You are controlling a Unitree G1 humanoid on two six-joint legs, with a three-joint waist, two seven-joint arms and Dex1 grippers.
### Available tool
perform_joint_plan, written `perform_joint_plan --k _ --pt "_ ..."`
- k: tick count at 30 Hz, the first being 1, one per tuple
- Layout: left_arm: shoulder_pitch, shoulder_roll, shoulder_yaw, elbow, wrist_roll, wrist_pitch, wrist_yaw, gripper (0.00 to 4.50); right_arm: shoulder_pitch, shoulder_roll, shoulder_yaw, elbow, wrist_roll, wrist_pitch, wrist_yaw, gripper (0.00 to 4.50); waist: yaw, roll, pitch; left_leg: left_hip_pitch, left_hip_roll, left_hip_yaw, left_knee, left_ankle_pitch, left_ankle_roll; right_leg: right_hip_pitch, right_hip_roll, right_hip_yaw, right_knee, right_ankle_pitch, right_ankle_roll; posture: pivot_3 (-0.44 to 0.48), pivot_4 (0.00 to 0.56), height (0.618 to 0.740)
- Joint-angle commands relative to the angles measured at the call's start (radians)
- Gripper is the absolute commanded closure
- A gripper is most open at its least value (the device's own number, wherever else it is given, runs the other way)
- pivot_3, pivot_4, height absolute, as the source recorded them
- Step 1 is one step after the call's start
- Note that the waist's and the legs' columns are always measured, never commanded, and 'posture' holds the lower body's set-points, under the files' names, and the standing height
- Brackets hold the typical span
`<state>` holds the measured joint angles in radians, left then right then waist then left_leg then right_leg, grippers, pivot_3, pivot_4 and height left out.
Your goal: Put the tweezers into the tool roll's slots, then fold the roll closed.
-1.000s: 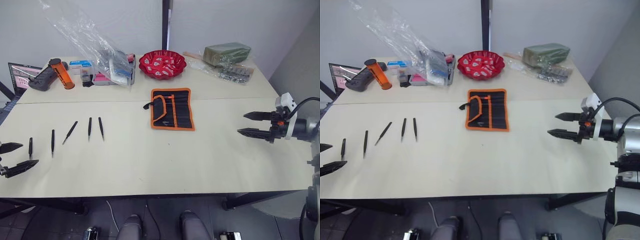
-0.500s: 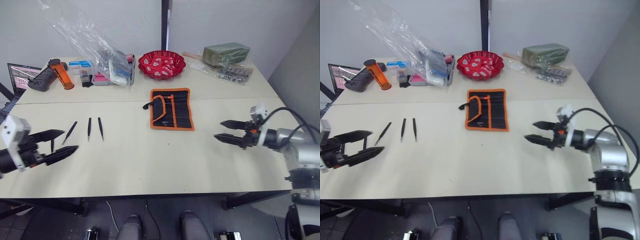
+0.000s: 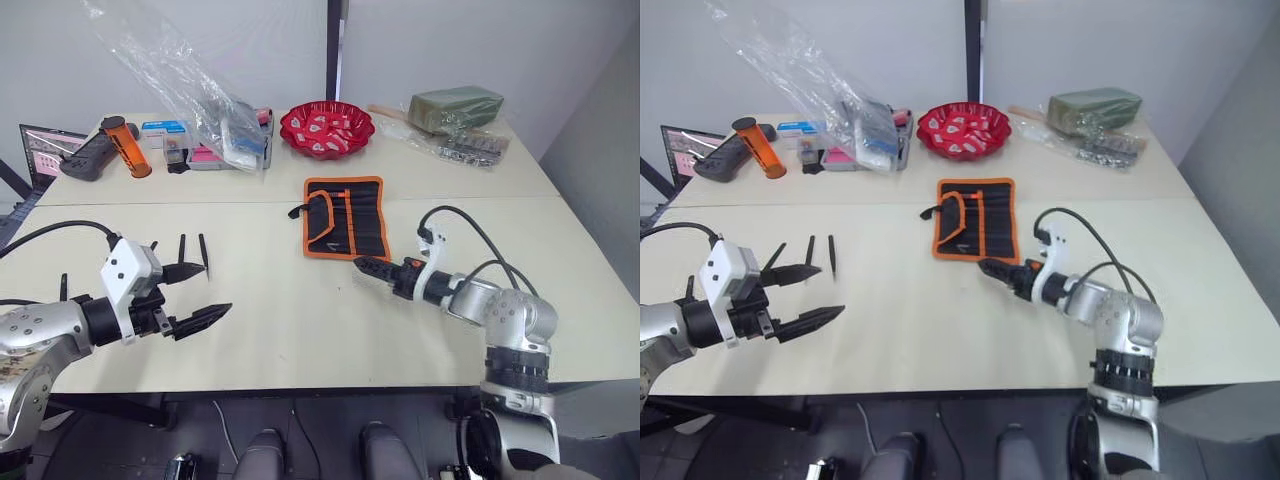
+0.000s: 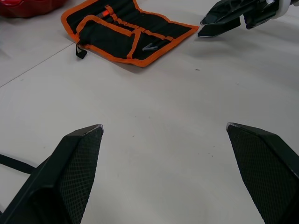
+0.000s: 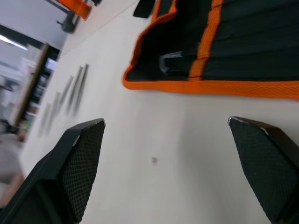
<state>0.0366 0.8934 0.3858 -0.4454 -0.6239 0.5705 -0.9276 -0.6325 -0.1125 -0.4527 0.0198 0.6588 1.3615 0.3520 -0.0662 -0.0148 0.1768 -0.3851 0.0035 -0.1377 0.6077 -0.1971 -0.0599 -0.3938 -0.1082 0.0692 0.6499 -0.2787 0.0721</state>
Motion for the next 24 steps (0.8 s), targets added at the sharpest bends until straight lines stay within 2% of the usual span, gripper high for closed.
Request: perform_joint_plan --k 1,7,11,12,15,24 --pt "-0.012 0.007 0.011 -0.015 0.0 -0.019 -0.004 0.0 -0.005 0.035 -0.05 -0.014 0.033 -0.022 -0.064 0.02 0.001 0.0 0.0 0.0 0.0 0.0 0.0 0.0 0.0 0.0 0.0 0.0 0.0 0.0 0.0 0.0 0.15 0.74" --pt "-0.008 0.001 0.023 -0.001 -0.003 -0.023 -0.007 0.0 -0.051 0.022 -0.032 -0.037 0.079 -0.052 -0.058 0.02 0.0 0.0 0.0 -0.001 0.0 0.0 0.0 0.0 0.0 -0.001 0.0 0.0 -0.001 0.0 0.0 0.0 0.15 0.74" --pt "-0.013 -0.016 0.033 0.009 -0.018 -0.022 0.001 0.0 -0.07 0.016 0.076 -0.055 0.044 -0.145 -0.023 0.02 -0.008 0.0 0.0 0.0 0.0 0.0 -0.001 0.0 0.0 -0.001 0.0 0.0 0.0 0.0 0.0 0.0 0.15 0.74" --pt "-0.013 -0.018 0.034 0.01 -0.015 -0.02 0.007 0.0 -0.071 0.022 0.132 -0.028 -0.024 -0.271 -0.009 0.02 -0.009 0.0 0.0 0.0 0.0 0.0 -0.001 0.0 0.001 -0.001 0.0 0.0 0.0 0.0 0.0 0.0 0.15 0.74" --pt "-0.016 -0.029 0.045 0.007 -0.033 0.001 0.021 0.0 -0.094 0.011 0.24 0.07 -0.137 -0.412 -0.011 0.02 -0.007 0.0 0.0 0.0 0.001 0.0 -0.001 0.0 0.001 -0.001 0.001 0.0 0.0 0.0 0.0 0.0 0.15 0.74" --pt "-0.016 -0.029 0.118 -0.028 -0.119 0.087 0.084 0.0 -0.234 0.073 0.27 0.441 -0.23 -0.684 -0.009 0.02 -0.006 0.0 0.0 0.0 0.001 0.0 -0.001 0.0 0.001 -0.002 0.001 0.0 0.0 0.0 -0.001 0.0 0.15 0.74"
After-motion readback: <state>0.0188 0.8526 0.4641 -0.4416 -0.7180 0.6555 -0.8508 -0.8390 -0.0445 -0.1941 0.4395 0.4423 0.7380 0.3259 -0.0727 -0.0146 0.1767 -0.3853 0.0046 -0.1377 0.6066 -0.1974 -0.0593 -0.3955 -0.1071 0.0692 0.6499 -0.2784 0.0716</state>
